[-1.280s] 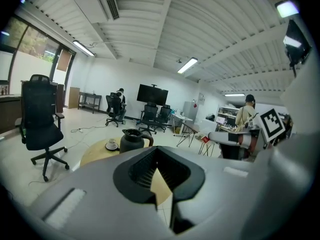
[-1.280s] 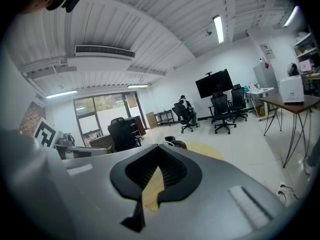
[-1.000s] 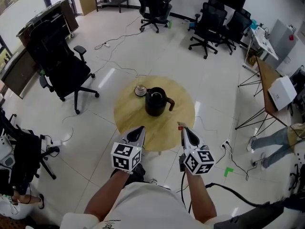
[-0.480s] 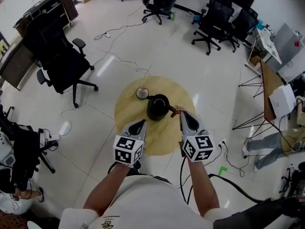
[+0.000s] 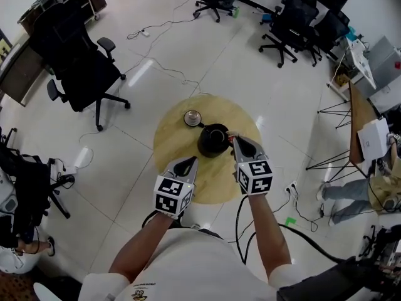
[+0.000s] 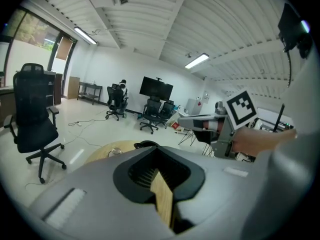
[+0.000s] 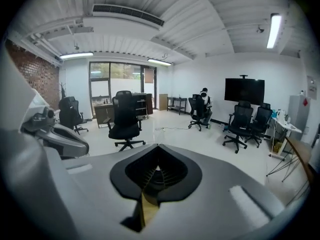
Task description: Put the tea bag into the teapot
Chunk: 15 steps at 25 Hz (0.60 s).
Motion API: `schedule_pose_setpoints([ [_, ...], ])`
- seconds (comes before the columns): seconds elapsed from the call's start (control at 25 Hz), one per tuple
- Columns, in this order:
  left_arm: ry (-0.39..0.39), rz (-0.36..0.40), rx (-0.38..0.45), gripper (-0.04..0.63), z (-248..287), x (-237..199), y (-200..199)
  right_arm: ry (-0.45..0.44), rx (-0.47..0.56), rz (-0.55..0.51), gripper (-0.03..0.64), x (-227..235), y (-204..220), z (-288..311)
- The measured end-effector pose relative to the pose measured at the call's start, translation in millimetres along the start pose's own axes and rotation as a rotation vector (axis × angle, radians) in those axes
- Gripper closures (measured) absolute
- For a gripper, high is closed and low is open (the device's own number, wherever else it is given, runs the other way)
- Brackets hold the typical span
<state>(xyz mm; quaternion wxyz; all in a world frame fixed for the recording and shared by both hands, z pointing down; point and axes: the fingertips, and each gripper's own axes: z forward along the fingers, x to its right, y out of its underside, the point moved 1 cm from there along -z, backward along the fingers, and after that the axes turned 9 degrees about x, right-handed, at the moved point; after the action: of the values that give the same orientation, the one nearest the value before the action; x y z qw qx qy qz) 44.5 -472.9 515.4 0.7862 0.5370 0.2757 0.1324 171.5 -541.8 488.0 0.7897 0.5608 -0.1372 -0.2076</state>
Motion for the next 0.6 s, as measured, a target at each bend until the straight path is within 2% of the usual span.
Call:
schedule_pose_setpoints([
  [0.24, 0.013, -0.022, -0.012, 0.583, 8, -6, 6, 0.026, -0.132, -0.095, 0.612, 6, 40, 36],
  [0.6, -0.002, -0.074, -0.024, 0.583, 3, -29, 13, 0.014, -0.296, -0.135, 0.607, 8, 87, 73],
])
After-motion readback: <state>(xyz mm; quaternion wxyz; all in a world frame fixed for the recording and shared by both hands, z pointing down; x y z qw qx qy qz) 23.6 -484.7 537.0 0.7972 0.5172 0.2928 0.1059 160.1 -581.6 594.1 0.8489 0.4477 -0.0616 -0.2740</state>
